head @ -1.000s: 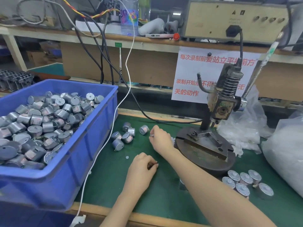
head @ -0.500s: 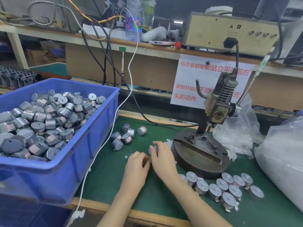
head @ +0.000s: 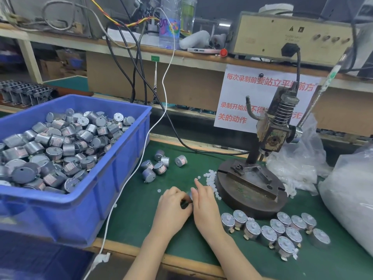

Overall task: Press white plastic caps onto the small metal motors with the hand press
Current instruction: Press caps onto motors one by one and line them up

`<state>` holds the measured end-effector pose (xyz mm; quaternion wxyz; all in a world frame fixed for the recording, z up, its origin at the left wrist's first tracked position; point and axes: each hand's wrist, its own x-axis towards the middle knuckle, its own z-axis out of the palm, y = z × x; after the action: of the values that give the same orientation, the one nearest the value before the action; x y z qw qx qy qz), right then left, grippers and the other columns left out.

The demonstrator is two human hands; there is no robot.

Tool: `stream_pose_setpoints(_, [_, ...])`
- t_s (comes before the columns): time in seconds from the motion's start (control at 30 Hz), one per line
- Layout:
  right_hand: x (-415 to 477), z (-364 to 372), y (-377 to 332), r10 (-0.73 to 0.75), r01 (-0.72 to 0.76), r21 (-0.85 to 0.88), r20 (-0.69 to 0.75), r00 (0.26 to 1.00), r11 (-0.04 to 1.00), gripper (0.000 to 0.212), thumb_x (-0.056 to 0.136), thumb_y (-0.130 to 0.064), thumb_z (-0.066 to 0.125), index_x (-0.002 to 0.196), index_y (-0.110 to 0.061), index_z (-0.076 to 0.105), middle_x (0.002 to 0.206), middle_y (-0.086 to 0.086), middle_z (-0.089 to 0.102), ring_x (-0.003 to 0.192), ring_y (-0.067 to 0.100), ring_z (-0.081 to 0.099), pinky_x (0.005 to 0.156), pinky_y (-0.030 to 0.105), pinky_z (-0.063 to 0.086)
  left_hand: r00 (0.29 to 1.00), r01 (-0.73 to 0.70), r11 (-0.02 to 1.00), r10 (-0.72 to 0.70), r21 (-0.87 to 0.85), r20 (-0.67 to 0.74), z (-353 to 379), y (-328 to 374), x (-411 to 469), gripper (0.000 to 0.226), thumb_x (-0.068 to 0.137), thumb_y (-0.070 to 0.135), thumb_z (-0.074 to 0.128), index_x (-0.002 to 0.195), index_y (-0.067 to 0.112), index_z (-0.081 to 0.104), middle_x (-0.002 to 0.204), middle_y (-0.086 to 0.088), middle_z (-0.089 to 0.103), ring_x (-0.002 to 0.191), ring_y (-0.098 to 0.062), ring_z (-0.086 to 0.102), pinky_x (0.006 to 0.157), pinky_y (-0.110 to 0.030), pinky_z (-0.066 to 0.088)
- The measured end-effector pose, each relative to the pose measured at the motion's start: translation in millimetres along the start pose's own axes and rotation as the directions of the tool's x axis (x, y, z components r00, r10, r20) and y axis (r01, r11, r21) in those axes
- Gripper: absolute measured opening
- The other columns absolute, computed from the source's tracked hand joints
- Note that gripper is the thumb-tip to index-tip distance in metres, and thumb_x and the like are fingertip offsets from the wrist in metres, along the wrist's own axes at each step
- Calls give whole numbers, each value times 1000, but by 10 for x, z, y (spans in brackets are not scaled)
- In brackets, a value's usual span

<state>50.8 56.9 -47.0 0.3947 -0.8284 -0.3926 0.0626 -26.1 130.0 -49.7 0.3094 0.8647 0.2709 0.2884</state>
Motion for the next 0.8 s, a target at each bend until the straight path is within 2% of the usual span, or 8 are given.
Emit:
stream_pose_setpoints(0.1, [-25, 18, 7, 20, -25, -94, -53, 998, 995, 42, 102, -30, 26, 142, -20, 33, 118, -1, 42, 101, 19, 53, 68, 24, 31, 1000, 21, 999, -21, -44, -7, -10, 10, 3, 12, 84, 15, 58, 80, 14, 69, 78, 13, 47, 83, -13, 48, 80, -23, 38])
stream_pose_setpoints(0.17, [-54, 29, 7, 31, -51, -223, -95, 995, 973, 42, 102, -31, 24, 142, -21, 32, 124, 0, 41, 101, 20, 55, 66, 23, 31, 998, 50, 997, -52, -66, -19, -15, -2, 15, 21, 81, 3, 52, 79, 13, 70, 77, 15, 45, 82, -11, 48, 74, -17, 33])
stream_pose_setpoints(0.27, [-79, 31, 11, 7, -24, -413, -43, 999, 910, 44, 102, -33, 20, 144, -23, 25, 130, -3, 38, 100, 18, 57, 67, 23, 38, 994, 101, 991, -105, -93, -42, -19, -18, 36, 28, 81, -4, 47, 79, 10, 71, 79, 12, 48, 83, -10, 49, 69, -14, 30])
stream_pose_setpoints(0.43, [-59, 20, 2, 18, -17, -414, -1, 1000, 910, 44, 102, -35, 21, 144, -25, 26, 129, -3, 40, 97, 21, 58, 63, 27, 33, 984, 154, 973, -166, -170, -61, -33, -9, 44, 30, 82, -6, 47, 76, 10, 71, 79, 11, 53, 80, -10, 53, 68, -13, 33])
stream_pose_setpoints(0.67, [-59, 25, -19, 24, -21, -444, 1, 1000, 896, 45, 102, -37, 20, 145, -25, 24, 127, -4, 39, 95, 20, 58, 62, 27, 33, 982, 166, 970, -179, -177, -60, -41, -5, 29, 31, 83, -6, 46, 73, 10, 70, 81, 6, 57, 80, -11, 55, 69, -16, 35])
stream_pose_setpoints(0.8, [-58, 42, -34, 9, -5, -480, 5, 1000, 877, 48, 102, -37, 20, 147, -23, 19, 124, -2, 39, 95, 20, 58, 62, 27, 36, 983, 161, 971, -174, -177, -64, -50, 8, 21, 30, 83, -6, 47, 71, 11, 69, 78, 10, 54, 74, -2, 51, 66, -7, 34])
